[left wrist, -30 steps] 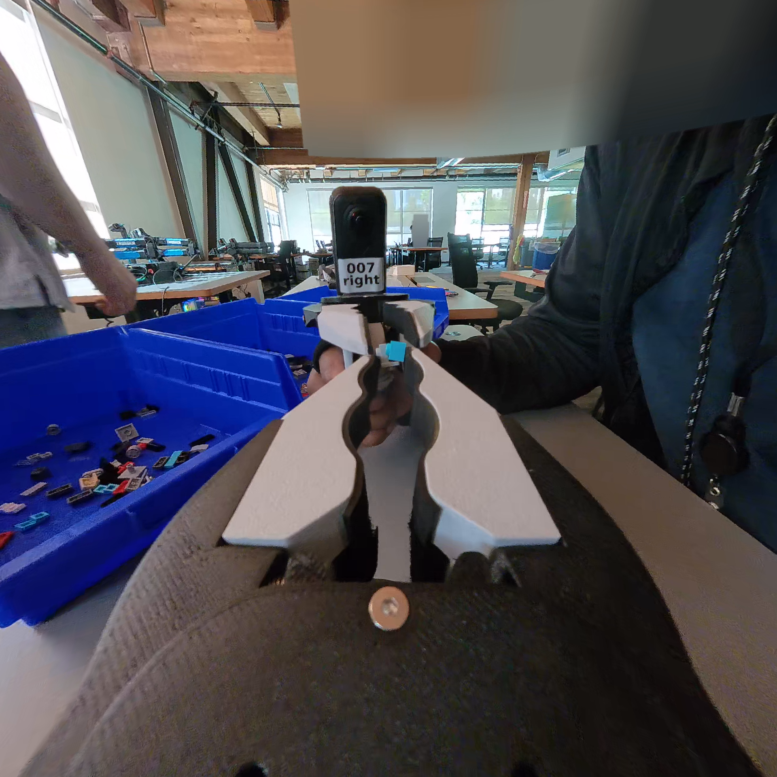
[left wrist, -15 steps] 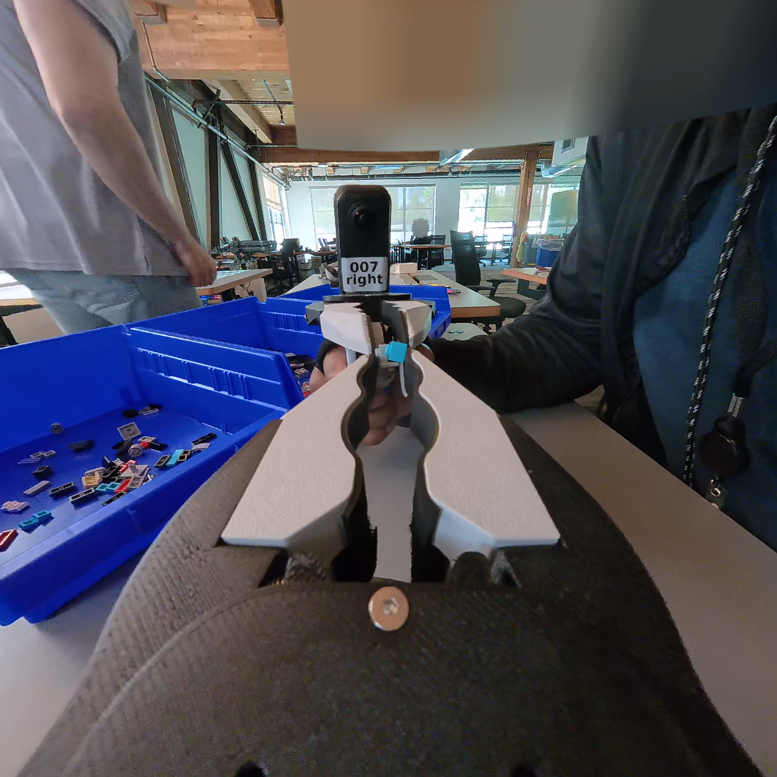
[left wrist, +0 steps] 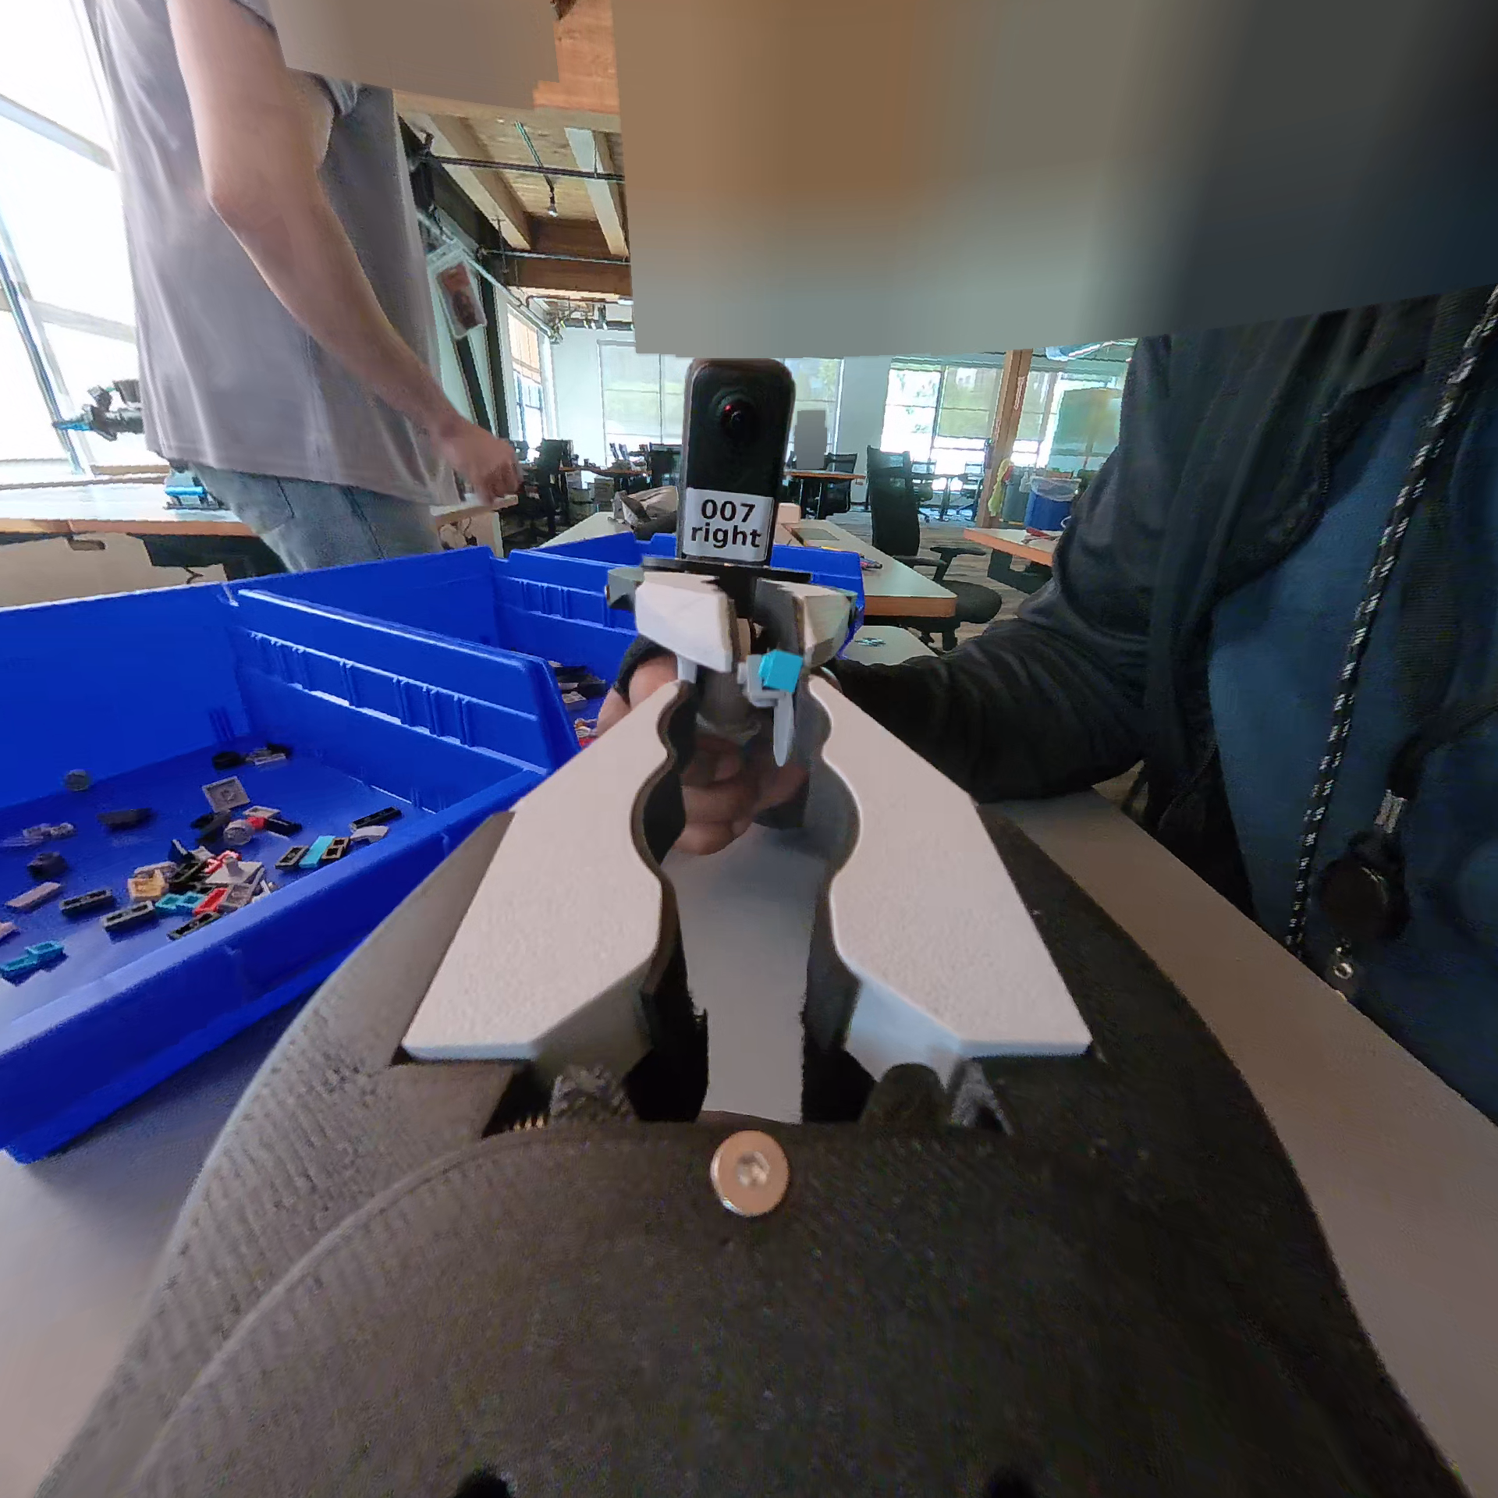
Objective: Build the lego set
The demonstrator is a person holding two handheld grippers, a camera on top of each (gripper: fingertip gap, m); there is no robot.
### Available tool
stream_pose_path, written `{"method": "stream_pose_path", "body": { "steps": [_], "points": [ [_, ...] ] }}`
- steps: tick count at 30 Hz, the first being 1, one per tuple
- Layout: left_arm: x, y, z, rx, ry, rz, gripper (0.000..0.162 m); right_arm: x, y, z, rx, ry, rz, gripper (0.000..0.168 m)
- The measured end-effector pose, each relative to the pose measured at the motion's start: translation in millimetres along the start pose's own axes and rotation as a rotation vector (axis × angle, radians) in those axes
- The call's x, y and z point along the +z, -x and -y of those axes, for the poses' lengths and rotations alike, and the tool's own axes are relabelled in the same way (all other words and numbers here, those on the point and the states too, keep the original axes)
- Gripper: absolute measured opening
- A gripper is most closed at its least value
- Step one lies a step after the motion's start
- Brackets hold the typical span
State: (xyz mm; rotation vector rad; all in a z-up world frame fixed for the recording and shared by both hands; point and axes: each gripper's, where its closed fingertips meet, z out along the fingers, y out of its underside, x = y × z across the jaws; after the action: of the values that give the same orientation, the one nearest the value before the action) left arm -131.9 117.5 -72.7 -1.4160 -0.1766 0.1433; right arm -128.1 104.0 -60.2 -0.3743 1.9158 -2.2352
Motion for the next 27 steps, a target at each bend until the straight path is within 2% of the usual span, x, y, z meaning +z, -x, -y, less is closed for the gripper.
{"method": "stream_pose_path", "body": {
  "steps": [7, 11, 27],
  "points": [
    [-0.1, -4.5, -9.7, -0.089, 0.055, -0.050, 0.023, 0.6, -1.0, -2.9, -0.043, 0.019, -0.022, 0.013],
    [2.8, -6.6, -14.3, -0.087, 0.083, -0.058, 0.012, 2.7, -0.2, -9.6, -0.048, 0.051, -0.018, 0.013],
    [1.8, -6.2, -19.4, -0.062, 0.109, -0.048, 0.009, 2.3, -1.3, -13.8, 0.044, 0.052, 0.014, 0.014]
  ]
}}
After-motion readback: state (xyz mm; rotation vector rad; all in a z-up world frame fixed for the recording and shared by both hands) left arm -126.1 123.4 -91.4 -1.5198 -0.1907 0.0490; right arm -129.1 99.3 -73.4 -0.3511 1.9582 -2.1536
